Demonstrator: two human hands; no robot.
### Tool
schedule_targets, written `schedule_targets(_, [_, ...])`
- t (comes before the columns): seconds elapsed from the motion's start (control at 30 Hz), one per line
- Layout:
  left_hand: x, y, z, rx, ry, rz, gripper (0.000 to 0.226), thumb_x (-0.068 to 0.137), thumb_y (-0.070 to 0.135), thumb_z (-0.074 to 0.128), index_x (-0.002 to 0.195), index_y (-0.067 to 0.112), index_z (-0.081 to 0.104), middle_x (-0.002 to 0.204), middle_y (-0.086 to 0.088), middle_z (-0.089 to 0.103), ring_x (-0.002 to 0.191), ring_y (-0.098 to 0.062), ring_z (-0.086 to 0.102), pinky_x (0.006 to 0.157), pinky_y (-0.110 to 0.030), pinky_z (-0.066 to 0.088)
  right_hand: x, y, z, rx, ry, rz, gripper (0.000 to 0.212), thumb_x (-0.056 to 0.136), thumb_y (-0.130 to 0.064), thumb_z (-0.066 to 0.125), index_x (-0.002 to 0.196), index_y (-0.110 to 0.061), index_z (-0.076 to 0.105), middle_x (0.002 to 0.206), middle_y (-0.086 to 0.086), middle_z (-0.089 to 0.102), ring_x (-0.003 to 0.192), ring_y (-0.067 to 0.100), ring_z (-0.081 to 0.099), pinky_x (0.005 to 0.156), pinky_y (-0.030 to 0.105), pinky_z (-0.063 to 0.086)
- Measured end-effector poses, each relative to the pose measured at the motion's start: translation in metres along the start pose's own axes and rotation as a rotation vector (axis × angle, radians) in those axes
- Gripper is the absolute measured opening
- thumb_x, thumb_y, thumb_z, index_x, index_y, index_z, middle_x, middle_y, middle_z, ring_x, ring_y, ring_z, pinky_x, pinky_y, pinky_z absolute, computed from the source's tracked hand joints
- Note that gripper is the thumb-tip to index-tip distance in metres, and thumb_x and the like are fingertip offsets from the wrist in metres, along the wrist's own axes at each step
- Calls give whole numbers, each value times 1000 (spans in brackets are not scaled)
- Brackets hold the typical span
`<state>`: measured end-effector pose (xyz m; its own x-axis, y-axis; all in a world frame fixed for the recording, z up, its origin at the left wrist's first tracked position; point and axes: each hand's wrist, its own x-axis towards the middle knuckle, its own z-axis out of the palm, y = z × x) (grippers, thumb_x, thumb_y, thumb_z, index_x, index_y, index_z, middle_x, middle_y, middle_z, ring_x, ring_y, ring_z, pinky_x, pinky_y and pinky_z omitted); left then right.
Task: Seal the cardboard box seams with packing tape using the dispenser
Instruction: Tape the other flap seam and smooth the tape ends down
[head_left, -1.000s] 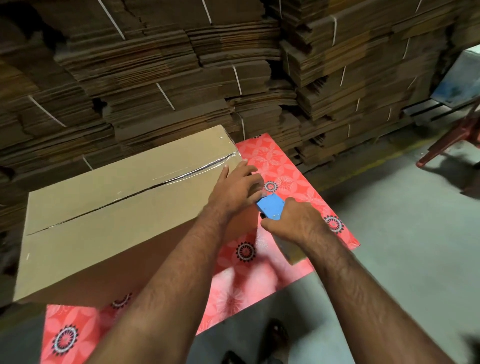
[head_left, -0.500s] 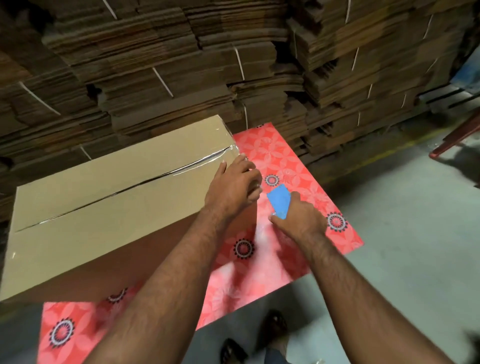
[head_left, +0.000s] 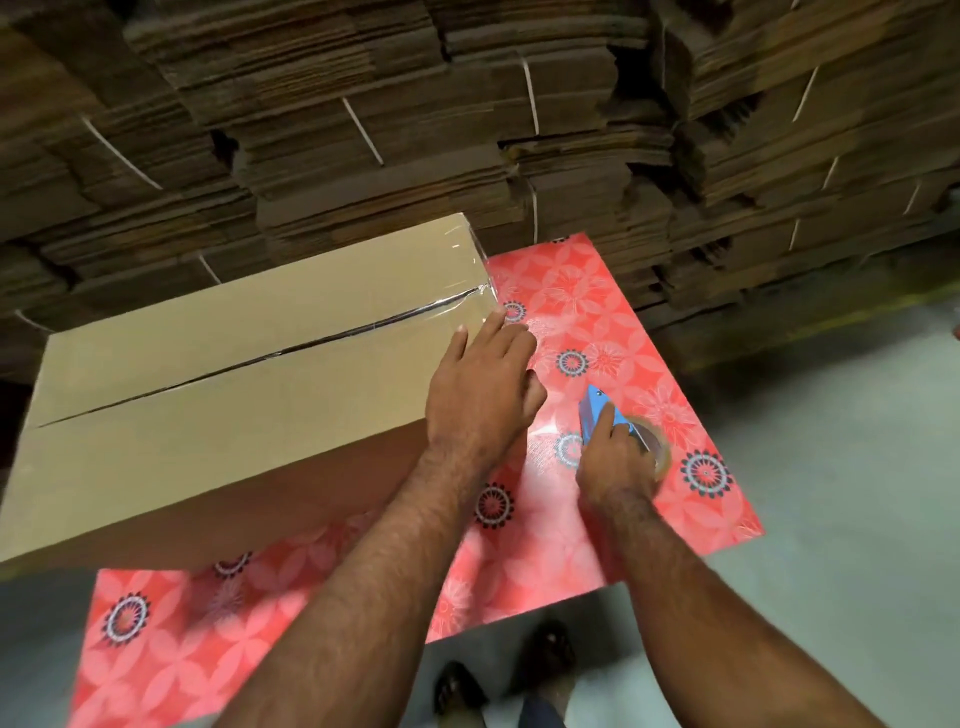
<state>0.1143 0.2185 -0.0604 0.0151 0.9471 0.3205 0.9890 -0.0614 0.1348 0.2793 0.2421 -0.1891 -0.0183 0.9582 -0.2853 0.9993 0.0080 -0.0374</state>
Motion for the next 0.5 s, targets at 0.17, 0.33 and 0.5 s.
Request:
schedule_targets(0.17, [-1, -3, -4, 99, -172, 21, 84, 87, 48, 68, 153, 12, 31, 166, -6, 21, 152, -21, 21, 123, -44, 21, -5, -5, -29, 18, -148, 44, 75, 84, -28, 57, 151, -15, 27, 130, 13, 59, 117, 31, 56, 94, 37, 48])
schedule_targets(0.33, [-3, -3, -16, 25, -204, -198, 104, 84, 80, 44, 156, 7, 24, 166, -11, 17, 153, -24, 16, 121, -48, 16, -9, -33, -112, 454, 203, -278, 34, 99, -25, 49, 127, -11, 59, 124, 11, 62, 114, 32, 59, 93, 38, 46])
schedule_targets(0.5, [-18, -17, -27, -114, -86, -154, 71, 95, 59, 27, 138, 10, 55, 150, -12, 49, 141, -26, 43, 115, -46, 31, -10, -57, -156, 918, 408, -582, 34, 98, -15, 44, 120, -7, 69, 118, 7, 70, 110, 21, 62, 92, 22, 41])
